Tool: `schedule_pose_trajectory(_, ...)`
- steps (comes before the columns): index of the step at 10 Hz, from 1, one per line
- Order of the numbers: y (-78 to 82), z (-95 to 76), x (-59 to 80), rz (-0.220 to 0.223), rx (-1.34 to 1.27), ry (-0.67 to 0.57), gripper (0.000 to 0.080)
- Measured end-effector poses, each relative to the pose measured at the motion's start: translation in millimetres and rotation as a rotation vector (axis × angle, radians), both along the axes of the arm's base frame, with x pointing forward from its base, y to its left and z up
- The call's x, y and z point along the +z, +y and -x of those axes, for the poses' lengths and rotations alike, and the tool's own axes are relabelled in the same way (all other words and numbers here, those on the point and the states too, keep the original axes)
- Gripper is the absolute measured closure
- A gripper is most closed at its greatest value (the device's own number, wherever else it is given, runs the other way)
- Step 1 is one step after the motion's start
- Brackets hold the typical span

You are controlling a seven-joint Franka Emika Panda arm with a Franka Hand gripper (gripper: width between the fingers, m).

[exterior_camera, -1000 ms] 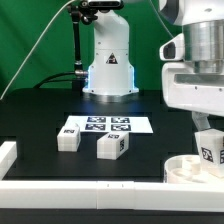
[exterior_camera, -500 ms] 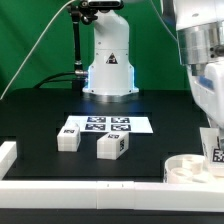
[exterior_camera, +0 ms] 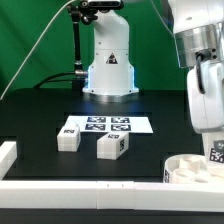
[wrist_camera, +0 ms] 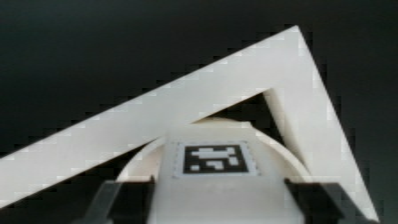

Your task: Assemble stool

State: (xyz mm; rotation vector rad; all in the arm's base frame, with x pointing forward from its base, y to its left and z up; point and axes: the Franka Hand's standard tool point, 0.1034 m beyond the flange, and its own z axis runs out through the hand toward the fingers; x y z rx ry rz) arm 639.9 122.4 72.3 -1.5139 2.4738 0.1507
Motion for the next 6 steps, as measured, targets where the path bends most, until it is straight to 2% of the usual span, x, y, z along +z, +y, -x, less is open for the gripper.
schedule_pose_trajectory(2, 1.4, 1.7, 4.1, 0.004, 0.093, -0.001, 0.0222)
schedule_pose_trajectory(3, 4.2, 2.4, 12.1, -0.004, 0.118, 0.002, 0.0222)
schedule_pose_trajectory(4, 6.4, 1.2, 17.9, -0.003, 0.121, -0.016, 0.0165)
schedule_pose_trajectory(5, 9.2, 0.3, 24.6, 0.003, 0.191, -0.042, 0.0154)
schedule_pose_trajectory(6, 8.8, 0.4, 24.2, 0.017, 0.276, -0.061, 0.0154)
